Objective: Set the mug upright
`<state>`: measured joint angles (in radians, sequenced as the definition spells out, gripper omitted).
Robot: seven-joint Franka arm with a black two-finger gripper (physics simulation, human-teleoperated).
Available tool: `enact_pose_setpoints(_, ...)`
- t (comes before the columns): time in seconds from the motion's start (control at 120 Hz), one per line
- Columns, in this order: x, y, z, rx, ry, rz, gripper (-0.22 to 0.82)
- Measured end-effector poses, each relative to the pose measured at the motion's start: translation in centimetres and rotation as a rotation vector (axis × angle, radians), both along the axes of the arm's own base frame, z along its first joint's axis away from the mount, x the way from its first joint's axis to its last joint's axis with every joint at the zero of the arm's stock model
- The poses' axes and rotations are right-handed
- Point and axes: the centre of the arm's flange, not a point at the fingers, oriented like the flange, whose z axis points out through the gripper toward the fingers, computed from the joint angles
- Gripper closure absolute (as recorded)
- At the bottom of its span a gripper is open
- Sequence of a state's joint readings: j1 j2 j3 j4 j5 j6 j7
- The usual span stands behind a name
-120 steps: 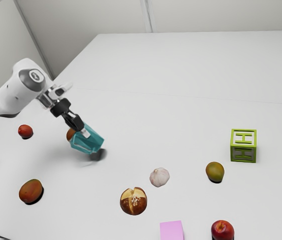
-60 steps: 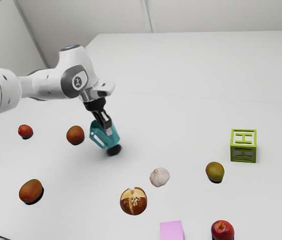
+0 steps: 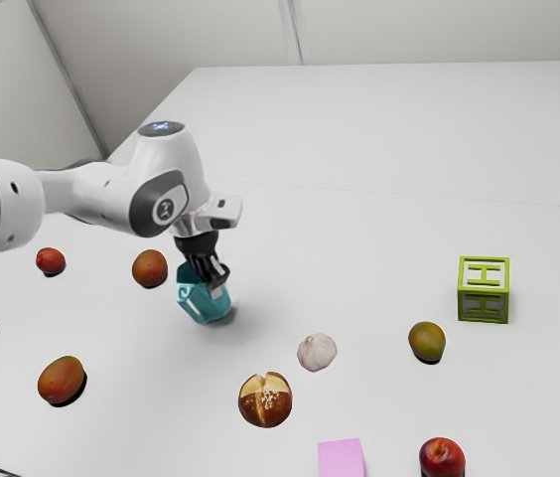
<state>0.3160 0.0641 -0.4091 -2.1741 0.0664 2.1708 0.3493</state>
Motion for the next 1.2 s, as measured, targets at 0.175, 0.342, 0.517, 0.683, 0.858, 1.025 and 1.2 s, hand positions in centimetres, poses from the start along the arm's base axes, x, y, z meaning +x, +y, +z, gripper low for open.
enact_pose_setpoints(0.175, -2.2, 0.4, -1.2, 0.014, 0.001, 0.066, 0.76)
enact_pose_setpoints(0.342, -2.3, 0.4, -2.1, 0.006, -0.009, 0.105, 0.77)
enact_pose_setpoints(0.517, -2.1, 0.0, -1.5, 0.003, -0.038, 0.131, 0.43)
enact_pose_setpoints(0.683, -1.6, -0.4, 2.3, 0.015, -0.105, 0.147, 0.2)
enact_pose_setpoints(0.858, -1.0, -3.0, 7.9, 0.028, -0.168, 0.123, 0.09)
enact_pose_setpoints(1.025, 1.3, -3.3, 15.2, 0.015, -0.209, 0.151, 0.04)
enact_pose_setpoints(1.2, 3.8, -2.8, 22.2, -0.018, -0.216, 0.2, 0.02)
